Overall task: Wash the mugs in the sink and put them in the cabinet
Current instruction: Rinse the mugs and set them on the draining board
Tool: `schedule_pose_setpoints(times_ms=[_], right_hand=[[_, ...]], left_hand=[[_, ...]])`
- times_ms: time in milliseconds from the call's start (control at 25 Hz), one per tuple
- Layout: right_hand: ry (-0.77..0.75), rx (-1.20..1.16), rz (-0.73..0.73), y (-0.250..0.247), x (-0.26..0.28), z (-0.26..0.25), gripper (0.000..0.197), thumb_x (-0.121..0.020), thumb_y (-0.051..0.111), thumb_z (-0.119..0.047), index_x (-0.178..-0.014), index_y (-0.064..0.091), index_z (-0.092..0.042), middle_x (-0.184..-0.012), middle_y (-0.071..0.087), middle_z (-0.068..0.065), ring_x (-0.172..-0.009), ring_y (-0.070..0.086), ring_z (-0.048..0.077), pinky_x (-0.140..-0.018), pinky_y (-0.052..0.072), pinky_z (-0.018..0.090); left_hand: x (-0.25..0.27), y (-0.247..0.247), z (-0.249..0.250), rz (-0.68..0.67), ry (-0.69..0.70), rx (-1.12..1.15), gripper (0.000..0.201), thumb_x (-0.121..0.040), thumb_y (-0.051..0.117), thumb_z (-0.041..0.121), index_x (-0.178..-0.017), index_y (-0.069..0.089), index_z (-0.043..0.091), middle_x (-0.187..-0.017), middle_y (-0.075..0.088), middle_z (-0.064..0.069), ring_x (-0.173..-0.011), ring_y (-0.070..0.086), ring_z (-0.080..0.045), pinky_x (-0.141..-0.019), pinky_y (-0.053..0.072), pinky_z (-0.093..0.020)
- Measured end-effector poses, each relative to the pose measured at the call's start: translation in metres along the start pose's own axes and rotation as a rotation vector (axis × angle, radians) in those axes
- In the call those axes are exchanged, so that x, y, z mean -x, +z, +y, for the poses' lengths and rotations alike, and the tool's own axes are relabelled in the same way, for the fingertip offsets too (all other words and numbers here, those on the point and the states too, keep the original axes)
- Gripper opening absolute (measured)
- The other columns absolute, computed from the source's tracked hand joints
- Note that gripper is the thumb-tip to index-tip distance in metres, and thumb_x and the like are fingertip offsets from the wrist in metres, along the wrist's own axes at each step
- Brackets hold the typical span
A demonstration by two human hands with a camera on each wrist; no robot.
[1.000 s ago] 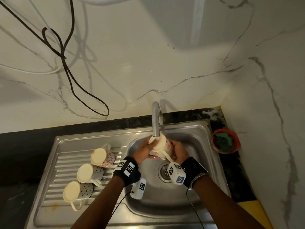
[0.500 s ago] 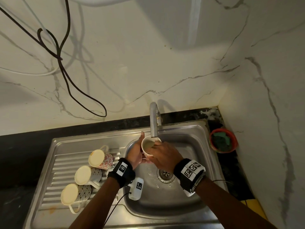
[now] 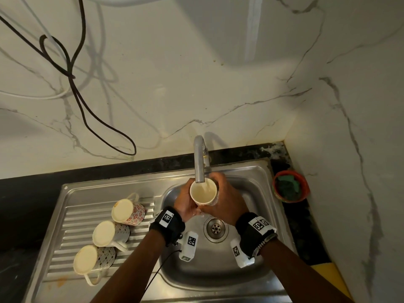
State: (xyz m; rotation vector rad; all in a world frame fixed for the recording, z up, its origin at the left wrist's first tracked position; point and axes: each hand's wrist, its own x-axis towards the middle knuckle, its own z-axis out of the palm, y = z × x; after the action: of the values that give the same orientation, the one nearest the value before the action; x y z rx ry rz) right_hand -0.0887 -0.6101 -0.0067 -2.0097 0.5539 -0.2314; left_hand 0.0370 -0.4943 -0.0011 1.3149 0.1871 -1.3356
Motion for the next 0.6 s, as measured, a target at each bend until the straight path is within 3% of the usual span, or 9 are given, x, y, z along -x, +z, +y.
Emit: schedule_pose_setpoints(times_ms=[40,80,160,240,320,400,480,600], right_hand=[[0.031,0.006,-0.041,-0.001,-0.004,0.001,0.113,-0.061,0.089,-0.066,-0.151,0.029,-0.035,-0.135,0.063,-0.007,-0.117,0.064,0.011,-0.098,0.057,0.037],[0.033,0.051,-0.068,-0.003,-0.006,0.0,0.11,-0.062,0.083,-0.073,-0.151,0.032,-0.036,-0.131,0.066,-0.008,-0.114,0.065,0.011,-0.098,0.057,0.038],[-0.031,0.125,-0.06,-0.002,-0.007,0.0,0.088,-0.067,0.07,-0.086,-0.137,0.051,-0.036,-0.121,0.07,-0.01,-0.107,0.068,0.008,-0.093,0.06,0.039],[-0.035,0.075,-0.018,-0.002,-0.008,-0.001,0.075,-0.069,0.073,-0.08,-0.127,0.057,-0.036,-0.115,0.071,-0.013,-0.101,0.068,0.005,-0.088,0.061,0.036],[-0.004,0.072,0.018,-0.001,-0.01,0.001,0.073,-0.064,0.083,-0.071,-0.124,0.057,-0.037,-0.112,0.071,-0.015,-0.099,0.067,0.004,-0.085,0.061,0.033],[-0.001,0.101,0.034,0.001,-0.012,0.002,0.076,-0.061,0.085,-0.069,-0.124,0.056,-0.037,-0.112,0.07,-0.017,-0.1,0.066,0.003,-0.085,0.061,0.033],[-0.01,0.096,0.036,0.002,-0.014,0.003,0.078,-0.06,0.086,-0.069,-0.125,0.056,-0.038,-0.115,0.07,-0.017,-0.103,0.066,0.002,-0.086,0.061,0.033],[0.0,0.065,0.048,0.004,-0.015,0.008,0.077,-0.061,0.088,-0.065,-0.127,0.055,-0.039,-0.117,0.069,-0.017,-0.104,0.065,0.002,-0.088,0.06,0.031]], left_hand=[[0.001,-0.001,0.001,-0.004,-0.014,-0.032,0.059,-0.098,0.049,0.058,-0.128,0.064,0.01,-0.109,0.071,-0.019,-0.093,0.07,-0.033,-0.069,0.059,-0.039],[0.001,-0.001,0.004,-0.016,-0.029,-0.062,0.053,-0.099,0.048,0.055,-0.123,0.067,0.011,-0.105,0.073,-0.017,-0.09,0.072,-0.031,-0.071,0.06,-0.04],[-0.003,-0.006,0.012,-0.011,-0.049,-0.168,0.046,-0.099,0.051,0.053,-0.114,0.072,0.014,-0.102,0.076,-0.015,-0.089,0.073,-0.03,-0.073,0.062,-0.044],[-0.012,-0.006,0.029,0.033,-0.018,-0.351,0.044,-0.098,0.057,0.052,-0.115,0.072,0.015,-0.114,0.075,-0.018,-0.1,0.072,-0.031,-0.088,0.06,-0.048],[-0.021,-0.003,0.048,0.106,0.061,-0.4,0.033,-0.101,0.057,0.038,-0.109,0.069,0.009,-0.106,0.073,-0.014,-0.093,0.067,-0.026,-0.093,0.053,-0.041],[-0.029,0.004,0.065,0.145,0.182,-0.451,0.019,-0.104,0.052,0.018,-0.105,0.066,0.006,-0.087,0.064,-0.008,-0.08,0.059,-0.02,-0.078,0.052,-0.027],[-0.042,0.007,0.072,0.139,0.262,-0.596,0.024,-0.104,0.05,0.003,-0.086,0.064,0.011,-0.077,0.057,-0.004,-0.07,0.052,-0.016,-0.06,0.048,-0.014],[-0.048,0.006,0.067,0.124,0.296,-0.793,0.034,-0.102,0.054,-0.002,-0.075,0.058,0.017,-0.073,0.056,-0.001,-0.063,0.055,-0.007,-0.058,0.046,-0.008]])
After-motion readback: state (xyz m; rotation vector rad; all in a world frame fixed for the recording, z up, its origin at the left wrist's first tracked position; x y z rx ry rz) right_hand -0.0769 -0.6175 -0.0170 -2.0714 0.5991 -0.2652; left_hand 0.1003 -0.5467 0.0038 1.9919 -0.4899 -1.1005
